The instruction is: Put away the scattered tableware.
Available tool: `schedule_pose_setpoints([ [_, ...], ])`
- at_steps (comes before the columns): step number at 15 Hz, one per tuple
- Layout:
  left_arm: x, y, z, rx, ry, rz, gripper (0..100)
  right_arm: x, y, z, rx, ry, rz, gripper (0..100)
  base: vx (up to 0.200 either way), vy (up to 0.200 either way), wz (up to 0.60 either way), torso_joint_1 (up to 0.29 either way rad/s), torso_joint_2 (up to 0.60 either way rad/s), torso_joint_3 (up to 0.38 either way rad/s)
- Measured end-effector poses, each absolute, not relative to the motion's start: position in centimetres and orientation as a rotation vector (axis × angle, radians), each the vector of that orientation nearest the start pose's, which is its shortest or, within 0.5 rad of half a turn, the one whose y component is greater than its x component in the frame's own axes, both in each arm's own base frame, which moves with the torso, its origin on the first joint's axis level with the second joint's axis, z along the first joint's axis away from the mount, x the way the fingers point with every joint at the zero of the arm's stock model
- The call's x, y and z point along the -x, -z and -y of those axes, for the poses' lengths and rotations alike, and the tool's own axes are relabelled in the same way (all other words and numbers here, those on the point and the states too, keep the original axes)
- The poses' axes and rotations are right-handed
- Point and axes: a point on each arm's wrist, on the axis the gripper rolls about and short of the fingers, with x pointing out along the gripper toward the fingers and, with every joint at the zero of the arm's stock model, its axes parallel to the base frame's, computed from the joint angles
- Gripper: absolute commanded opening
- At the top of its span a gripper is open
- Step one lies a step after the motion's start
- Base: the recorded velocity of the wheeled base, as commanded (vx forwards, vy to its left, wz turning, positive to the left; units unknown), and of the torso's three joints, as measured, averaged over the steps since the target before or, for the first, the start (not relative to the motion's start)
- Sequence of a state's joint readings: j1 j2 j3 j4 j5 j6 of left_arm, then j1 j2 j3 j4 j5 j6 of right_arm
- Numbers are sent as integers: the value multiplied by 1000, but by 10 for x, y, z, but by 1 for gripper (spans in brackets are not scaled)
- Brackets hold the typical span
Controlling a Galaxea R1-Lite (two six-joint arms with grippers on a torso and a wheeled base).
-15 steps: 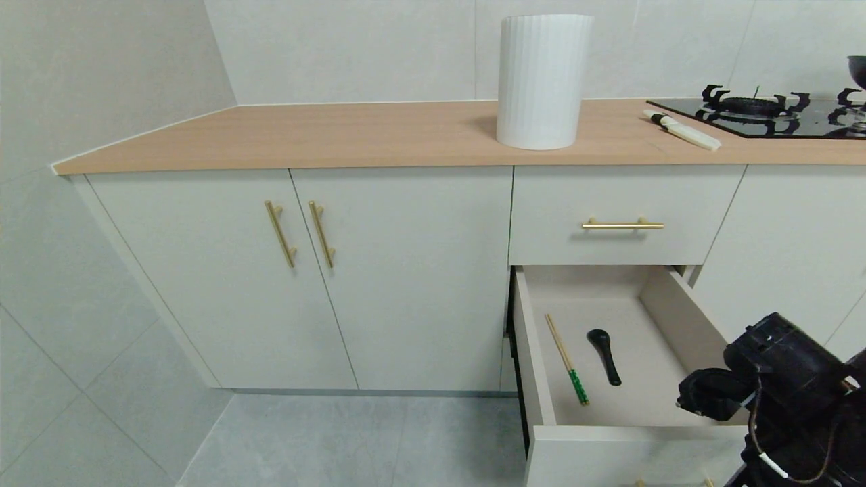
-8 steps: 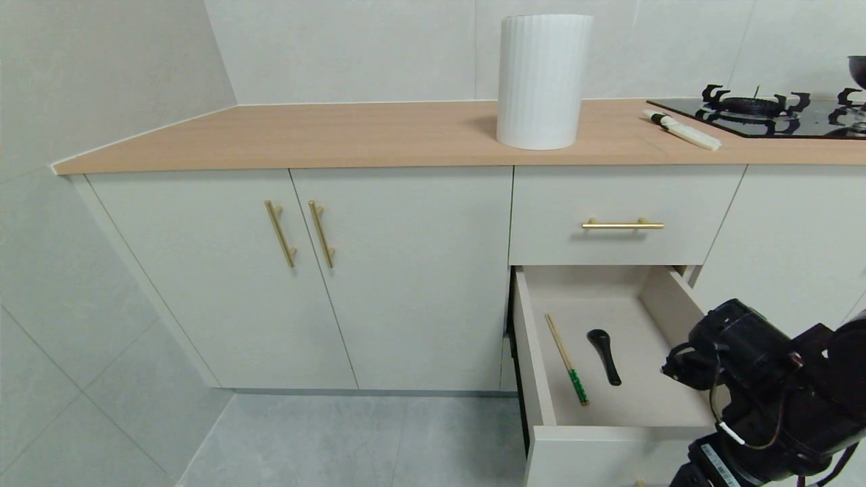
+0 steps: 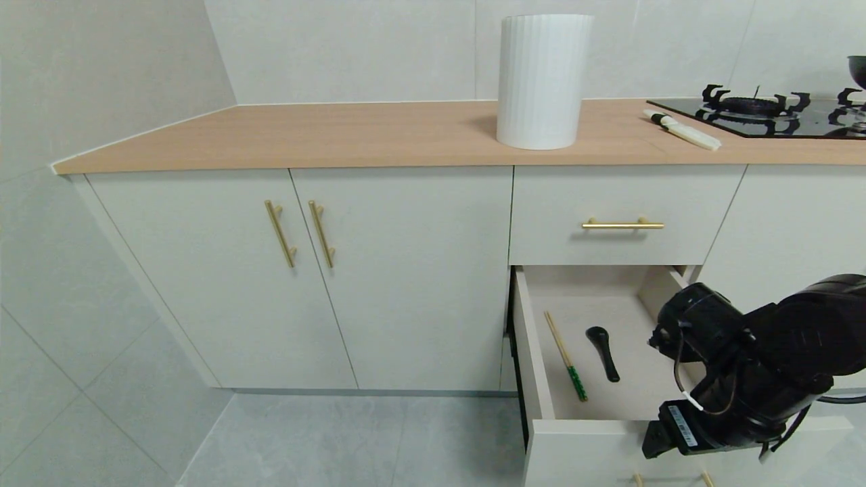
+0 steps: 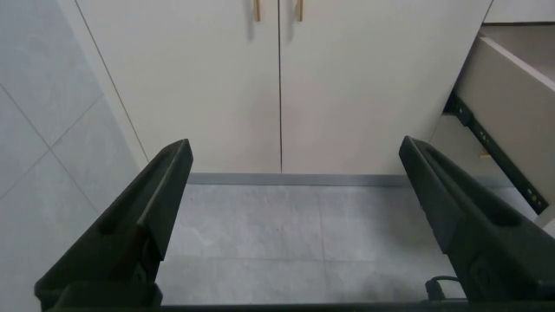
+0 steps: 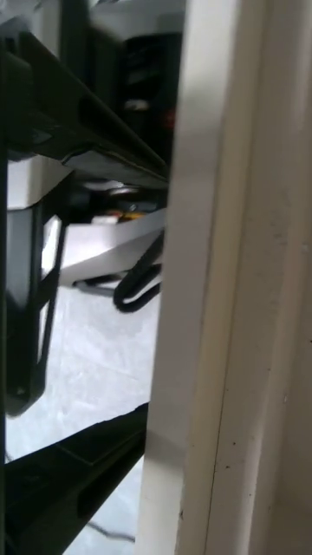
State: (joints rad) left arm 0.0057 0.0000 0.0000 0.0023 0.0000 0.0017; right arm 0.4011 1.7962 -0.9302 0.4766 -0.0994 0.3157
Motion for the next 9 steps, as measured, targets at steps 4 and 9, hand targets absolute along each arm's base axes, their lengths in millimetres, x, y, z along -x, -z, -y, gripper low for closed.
schedule_pose_setpoints([
  [4,23,-75,0,-2,-5,-2,100,-254,-106,-97,53,6,-1254,100,0,0,0,0,0,0],
  [9,23,-75,0,-1,-6,-2,100,-270,-96,-91,-4,26,-1112,100,0,0,0,0,0,0],
])
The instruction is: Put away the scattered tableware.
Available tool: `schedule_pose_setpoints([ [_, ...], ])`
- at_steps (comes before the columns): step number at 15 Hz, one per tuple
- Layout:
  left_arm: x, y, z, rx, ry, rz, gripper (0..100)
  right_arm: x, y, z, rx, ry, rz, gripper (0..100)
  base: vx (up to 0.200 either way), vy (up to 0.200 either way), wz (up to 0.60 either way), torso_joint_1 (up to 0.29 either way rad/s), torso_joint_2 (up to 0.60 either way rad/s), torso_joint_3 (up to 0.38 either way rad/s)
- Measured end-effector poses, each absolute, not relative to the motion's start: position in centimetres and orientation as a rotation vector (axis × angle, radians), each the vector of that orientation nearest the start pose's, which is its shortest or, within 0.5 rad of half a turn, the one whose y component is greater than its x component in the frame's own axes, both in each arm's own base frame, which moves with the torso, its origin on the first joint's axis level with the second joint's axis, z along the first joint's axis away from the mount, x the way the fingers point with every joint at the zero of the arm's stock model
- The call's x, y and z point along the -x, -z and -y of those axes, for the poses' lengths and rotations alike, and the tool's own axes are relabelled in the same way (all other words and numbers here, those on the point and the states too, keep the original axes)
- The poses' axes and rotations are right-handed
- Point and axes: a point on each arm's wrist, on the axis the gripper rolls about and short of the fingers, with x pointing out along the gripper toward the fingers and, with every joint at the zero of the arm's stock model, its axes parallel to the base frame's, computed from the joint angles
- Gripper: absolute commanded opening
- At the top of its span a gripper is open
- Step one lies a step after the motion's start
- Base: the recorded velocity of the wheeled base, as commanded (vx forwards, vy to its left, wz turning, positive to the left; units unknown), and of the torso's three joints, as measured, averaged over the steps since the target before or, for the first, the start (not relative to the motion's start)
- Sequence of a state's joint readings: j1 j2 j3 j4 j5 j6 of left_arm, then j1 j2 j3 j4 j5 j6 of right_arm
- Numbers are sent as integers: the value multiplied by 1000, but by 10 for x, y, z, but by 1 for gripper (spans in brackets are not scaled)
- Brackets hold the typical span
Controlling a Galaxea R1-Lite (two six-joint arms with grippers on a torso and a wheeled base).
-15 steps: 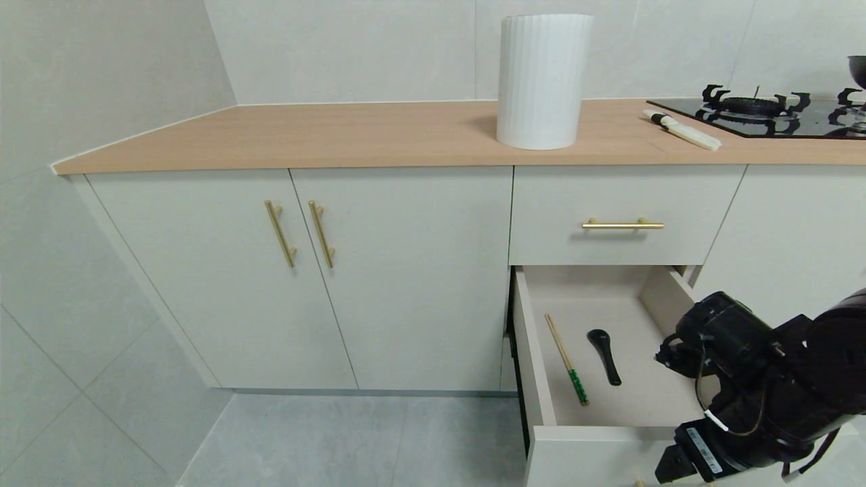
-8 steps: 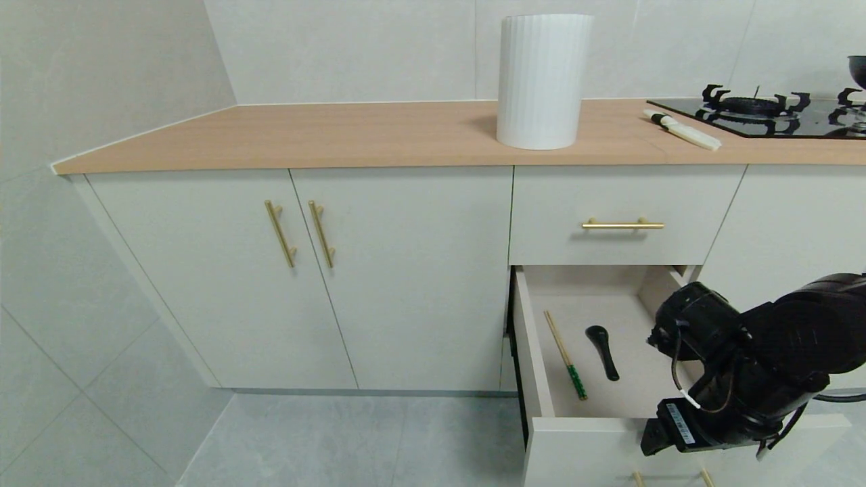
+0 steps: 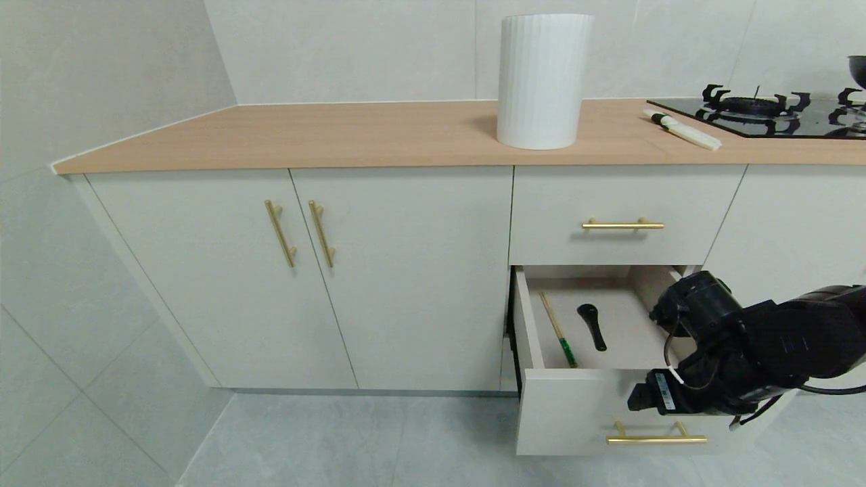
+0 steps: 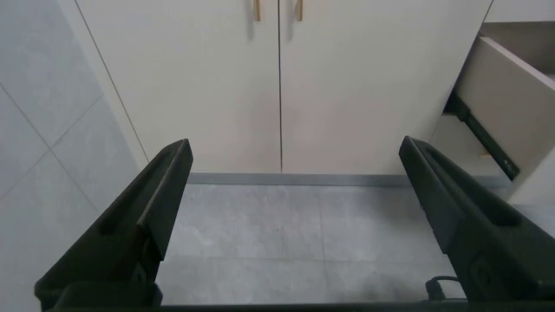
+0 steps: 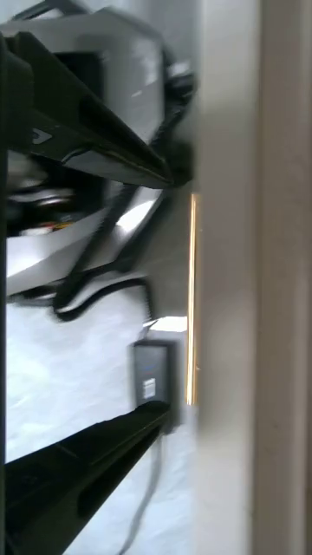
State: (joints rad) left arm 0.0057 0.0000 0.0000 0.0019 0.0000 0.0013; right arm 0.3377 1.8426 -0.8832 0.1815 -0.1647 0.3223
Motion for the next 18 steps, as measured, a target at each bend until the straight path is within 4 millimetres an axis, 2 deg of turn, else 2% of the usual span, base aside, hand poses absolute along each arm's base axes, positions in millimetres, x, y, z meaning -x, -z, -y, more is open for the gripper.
schedule_pose_setpoints([
  [18,23,-75,0,-2,-6,-2,100,-293,-75,-89,-90,15,-635,100,0,0,0,0,0,0],
])
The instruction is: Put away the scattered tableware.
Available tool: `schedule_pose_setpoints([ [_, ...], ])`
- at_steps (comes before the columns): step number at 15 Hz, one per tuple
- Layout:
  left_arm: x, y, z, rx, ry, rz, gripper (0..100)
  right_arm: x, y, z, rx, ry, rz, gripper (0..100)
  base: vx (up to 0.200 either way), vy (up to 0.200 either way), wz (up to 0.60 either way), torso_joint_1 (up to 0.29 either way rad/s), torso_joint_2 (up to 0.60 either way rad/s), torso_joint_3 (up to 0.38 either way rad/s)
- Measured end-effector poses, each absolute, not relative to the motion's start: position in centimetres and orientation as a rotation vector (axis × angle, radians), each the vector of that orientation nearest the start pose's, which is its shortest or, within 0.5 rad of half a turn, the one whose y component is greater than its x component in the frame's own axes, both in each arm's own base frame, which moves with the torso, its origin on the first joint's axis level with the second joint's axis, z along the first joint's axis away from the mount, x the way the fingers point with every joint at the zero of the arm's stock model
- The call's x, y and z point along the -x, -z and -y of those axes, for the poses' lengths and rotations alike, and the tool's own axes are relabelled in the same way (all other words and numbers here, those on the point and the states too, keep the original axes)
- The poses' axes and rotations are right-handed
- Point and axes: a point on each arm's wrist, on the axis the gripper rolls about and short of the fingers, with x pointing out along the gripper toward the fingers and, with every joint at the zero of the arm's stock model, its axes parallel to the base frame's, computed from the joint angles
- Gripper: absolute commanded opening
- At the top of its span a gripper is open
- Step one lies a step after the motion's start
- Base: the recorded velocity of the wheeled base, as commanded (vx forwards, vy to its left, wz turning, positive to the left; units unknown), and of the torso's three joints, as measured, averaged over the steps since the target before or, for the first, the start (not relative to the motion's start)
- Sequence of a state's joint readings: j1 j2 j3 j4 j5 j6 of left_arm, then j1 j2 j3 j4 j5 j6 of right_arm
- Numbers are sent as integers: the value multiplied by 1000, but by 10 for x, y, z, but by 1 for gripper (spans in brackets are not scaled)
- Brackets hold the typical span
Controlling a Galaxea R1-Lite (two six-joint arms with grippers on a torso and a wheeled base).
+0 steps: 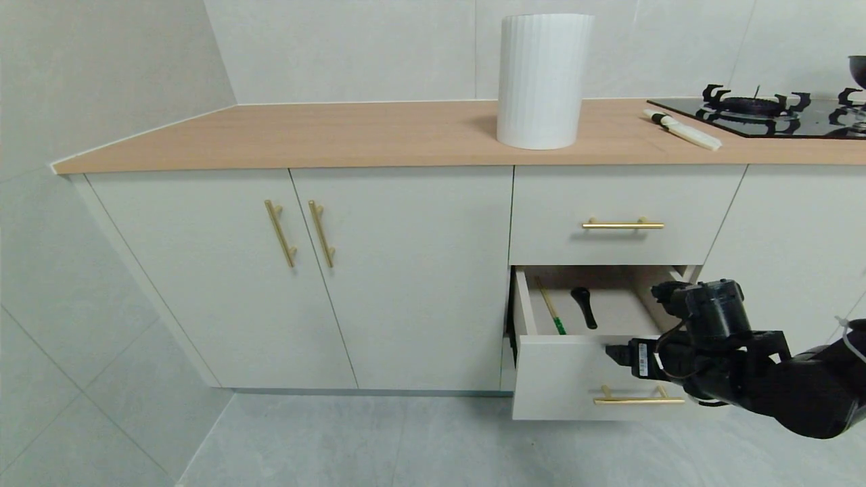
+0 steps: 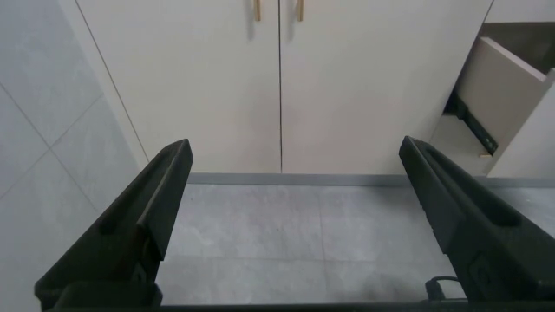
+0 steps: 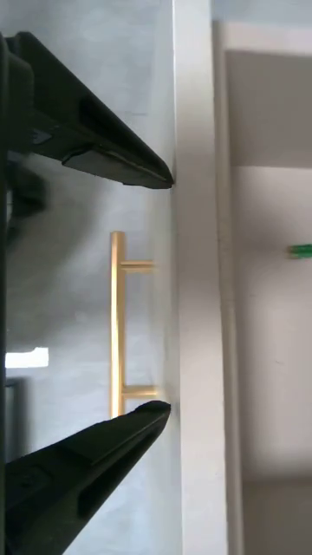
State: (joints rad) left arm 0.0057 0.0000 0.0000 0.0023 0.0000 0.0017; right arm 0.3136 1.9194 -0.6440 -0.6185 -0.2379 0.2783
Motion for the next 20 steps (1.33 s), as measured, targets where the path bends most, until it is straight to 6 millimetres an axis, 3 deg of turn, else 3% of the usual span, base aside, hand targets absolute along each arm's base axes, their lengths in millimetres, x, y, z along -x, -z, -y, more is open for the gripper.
schedule_pose_setpoints([
  [9,23,-75,0,-2,-6,-2,100,-327,-58,-79,-34,15,-456,100,0,0,0,0,0,0],
  [20,23,-75,0,-2,-6,-2,100,-388,-48,-90,-14,11,-356,100,0,0,0,0,0,0],
])
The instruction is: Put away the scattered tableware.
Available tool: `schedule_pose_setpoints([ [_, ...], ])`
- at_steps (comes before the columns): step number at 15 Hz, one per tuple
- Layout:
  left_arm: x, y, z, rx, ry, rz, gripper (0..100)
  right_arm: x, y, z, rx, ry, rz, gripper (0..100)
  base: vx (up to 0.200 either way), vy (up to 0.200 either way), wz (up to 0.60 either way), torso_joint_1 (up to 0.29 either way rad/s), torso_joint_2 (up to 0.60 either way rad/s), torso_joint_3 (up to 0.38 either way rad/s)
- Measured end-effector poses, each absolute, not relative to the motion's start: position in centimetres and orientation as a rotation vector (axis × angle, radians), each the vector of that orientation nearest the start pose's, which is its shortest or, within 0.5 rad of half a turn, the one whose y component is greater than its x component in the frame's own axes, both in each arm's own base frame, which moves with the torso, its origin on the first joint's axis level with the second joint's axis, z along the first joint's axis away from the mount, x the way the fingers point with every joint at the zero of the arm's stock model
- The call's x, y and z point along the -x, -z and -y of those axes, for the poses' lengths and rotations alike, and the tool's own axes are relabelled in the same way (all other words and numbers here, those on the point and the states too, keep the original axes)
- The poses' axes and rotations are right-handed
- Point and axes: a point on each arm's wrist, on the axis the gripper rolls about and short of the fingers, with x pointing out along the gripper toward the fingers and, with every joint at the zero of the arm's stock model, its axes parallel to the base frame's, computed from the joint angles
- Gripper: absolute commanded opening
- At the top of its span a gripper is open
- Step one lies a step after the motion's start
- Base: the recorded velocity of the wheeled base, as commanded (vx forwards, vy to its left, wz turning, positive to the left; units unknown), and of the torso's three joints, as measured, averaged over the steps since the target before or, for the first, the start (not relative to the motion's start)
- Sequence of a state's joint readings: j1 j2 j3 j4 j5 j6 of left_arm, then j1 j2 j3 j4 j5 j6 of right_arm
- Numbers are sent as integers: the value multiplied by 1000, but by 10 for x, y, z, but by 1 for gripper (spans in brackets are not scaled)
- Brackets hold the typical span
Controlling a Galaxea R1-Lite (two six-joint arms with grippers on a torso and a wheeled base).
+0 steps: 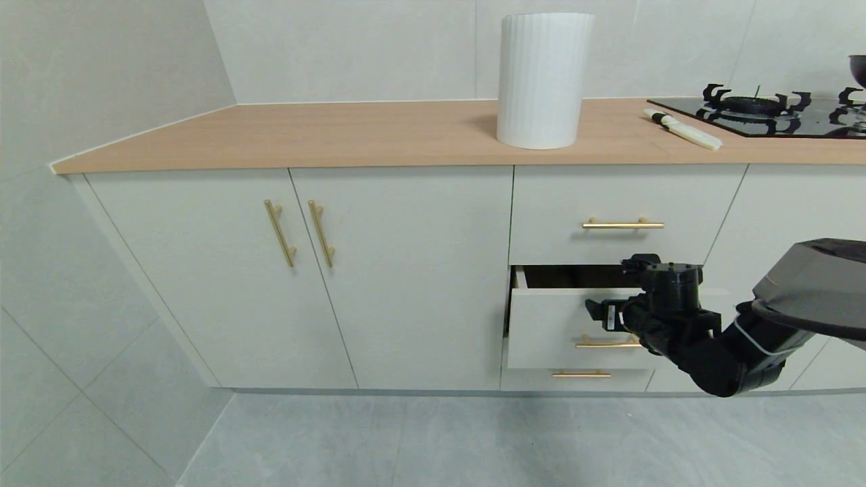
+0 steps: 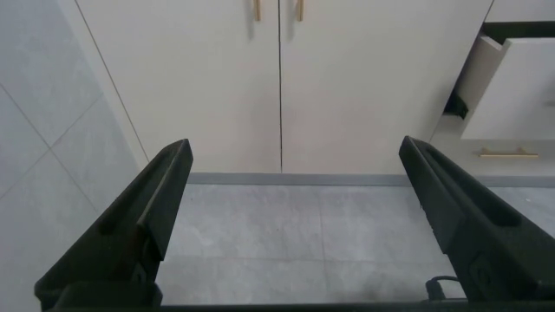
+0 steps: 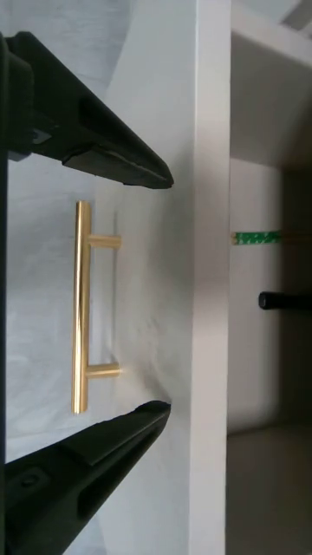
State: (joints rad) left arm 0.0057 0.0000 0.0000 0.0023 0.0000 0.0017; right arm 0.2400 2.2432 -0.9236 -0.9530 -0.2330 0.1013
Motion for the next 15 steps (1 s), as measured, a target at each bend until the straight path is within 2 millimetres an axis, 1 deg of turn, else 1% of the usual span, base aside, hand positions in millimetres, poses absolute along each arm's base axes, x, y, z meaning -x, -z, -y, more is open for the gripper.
schedule_pose_setpoints([
  [3,23,-75,0,-2,-6,-2,100,-398,-43,-87,-20,21,-345,100,0,0,0,0,0,0],
  [8,23,-75,0,-2,-6,-2,100,-411,-30,-72,-35,64,-333,100,0,0,0,0,0,0],
  [13,23,-75,0,-1,-6,-2,100,-427,-22,-69,-52,84,-281,100,0,0,0,0,0,0],
  [15,23,-75,0,-2,-6,-2,100,-433,-22,-69,-68,86,-244,100,0,0,0,0,0,0],
])
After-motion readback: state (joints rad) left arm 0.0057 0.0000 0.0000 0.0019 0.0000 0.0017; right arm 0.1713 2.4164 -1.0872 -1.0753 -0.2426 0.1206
